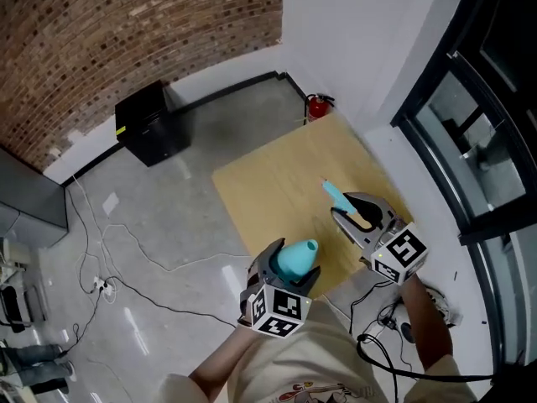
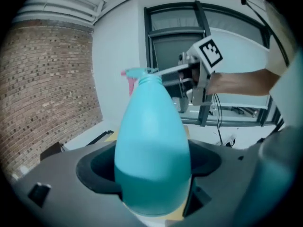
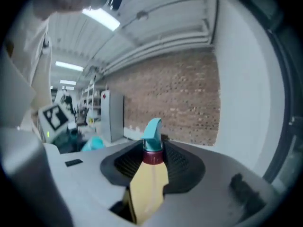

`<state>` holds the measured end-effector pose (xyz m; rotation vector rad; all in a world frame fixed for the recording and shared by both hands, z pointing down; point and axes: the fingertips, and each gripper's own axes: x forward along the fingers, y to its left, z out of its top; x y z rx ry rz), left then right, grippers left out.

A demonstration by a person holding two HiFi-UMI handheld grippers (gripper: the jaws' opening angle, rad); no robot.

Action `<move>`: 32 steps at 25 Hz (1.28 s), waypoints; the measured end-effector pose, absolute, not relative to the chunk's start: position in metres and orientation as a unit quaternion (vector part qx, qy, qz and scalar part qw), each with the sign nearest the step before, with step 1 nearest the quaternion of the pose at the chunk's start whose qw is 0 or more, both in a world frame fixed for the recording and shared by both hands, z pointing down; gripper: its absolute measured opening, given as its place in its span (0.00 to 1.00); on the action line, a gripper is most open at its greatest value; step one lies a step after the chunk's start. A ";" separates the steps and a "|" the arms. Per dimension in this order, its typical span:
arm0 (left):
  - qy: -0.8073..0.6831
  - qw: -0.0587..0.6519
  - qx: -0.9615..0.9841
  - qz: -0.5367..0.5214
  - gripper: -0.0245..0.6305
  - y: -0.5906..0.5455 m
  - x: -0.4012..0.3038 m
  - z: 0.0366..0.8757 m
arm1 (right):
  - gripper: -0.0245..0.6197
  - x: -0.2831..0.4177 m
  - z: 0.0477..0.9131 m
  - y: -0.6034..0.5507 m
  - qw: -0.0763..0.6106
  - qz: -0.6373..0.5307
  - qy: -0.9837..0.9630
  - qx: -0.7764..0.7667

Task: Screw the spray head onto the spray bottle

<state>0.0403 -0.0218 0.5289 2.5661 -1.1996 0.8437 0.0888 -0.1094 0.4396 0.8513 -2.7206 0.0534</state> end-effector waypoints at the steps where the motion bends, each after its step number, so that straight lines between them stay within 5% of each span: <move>1: -0.406 0.093 0.862 0.288 0.69 -0.022 0.046 0.523 | 0.24 0.094 0.412 -0.108 0.092 0.035 -0.949 0.299; 4: -0.406 0.097 0.863 0.285 0.69 -0.023 0.062 0.511 | 0.24 0.107 0.341 -0.099 -0.022 0.057 -0.951 0.302; 8: -0.388 0.086 0.871 0.289 0.69 -0.029 0.079 0.509 | 0.24 0.121 0.286 -0.078 -0.087 0.031 -0.947 0.309; 20: -0.303 0.049 0.907 0.288 0.69 -0.065 0.087 0.497 | 0.24 0.136 0.252 -0.073 -0.119 -0.006 -0.916 0.383; 32: -0.215 0.019 0.950 0.224 0.69 -0.074 0.113 0.423 | 0.24 0.118 0.290 -0.084 -0.140 0.098 -0.922 0.349</move>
